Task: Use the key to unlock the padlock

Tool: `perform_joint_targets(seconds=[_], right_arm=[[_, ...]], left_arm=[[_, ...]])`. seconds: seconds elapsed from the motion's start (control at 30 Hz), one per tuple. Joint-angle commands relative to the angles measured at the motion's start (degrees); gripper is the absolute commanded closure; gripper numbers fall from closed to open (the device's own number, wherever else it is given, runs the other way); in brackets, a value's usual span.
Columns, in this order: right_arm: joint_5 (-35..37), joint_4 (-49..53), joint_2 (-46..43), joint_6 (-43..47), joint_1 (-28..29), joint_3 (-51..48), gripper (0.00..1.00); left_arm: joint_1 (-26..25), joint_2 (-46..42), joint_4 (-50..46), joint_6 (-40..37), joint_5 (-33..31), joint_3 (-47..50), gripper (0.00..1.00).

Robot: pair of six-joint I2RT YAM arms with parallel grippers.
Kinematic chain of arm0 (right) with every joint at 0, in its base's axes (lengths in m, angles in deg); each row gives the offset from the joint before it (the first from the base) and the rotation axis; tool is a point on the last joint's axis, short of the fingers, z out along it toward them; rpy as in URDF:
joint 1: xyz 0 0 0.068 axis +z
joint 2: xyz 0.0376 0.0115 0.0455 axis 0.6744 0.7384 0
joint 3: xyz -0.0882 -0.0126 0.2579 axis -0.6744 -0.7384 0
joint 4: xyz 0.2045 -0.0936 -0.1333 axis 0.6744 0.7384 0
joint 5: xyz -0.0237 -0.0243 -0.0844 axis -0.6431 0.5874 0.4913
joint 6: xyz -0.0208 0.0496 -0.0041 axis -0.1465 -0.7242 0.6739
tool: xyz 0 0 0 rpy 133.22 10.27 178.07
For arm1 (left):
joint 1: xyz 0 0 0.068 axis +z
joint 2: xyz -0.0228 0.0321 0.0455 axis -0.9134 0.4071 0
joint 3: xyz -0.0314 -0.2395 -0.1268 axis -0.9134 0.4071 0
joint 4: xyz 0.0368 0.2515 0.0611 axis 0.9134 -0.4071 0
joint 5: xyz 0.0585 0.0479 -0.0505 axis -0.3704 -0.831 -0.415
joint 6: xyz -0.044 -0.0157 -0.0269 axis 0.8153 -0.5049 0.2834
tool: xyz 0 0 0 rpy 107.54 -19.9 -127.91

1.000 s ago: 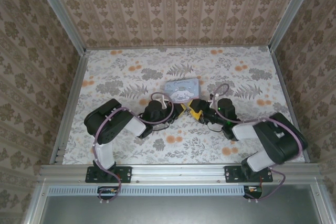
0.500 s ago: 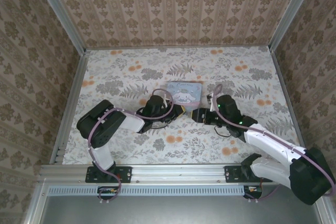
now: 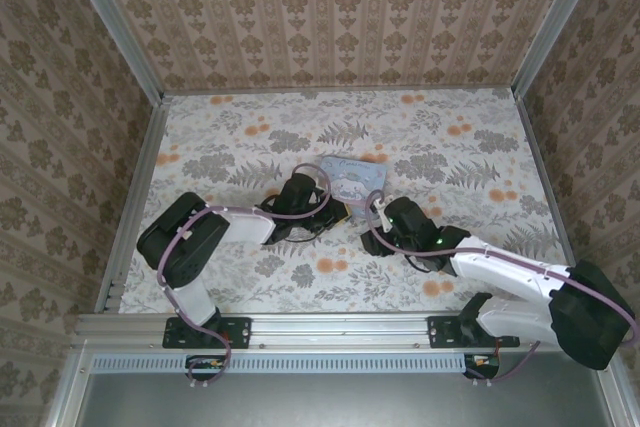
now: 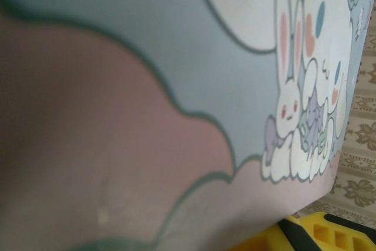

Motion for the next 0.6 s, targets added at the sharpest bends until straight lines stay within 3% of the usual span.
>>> perform_joint_targets(seconds=[0.0,0.27,0.57], right_arm=[[5.16,-2.69,2.21,3.47,1.82,1.23,0.47],[13.92,-6.2,11.34,4.91,7.43,4.27,0.46],[18.45,-10.34,18.14,5.4,8.72,5.59,0.46]], left_arm=[[0.33,-1.44,-5.82,-0.01,1.57,-1.26,1.0],[-0.11,-1.34,-6.98,-0.26,1.71,-2.32,1.0],[-0.18,-0.85,-7.11,-0.35,2.14,-2.91,1.0]])
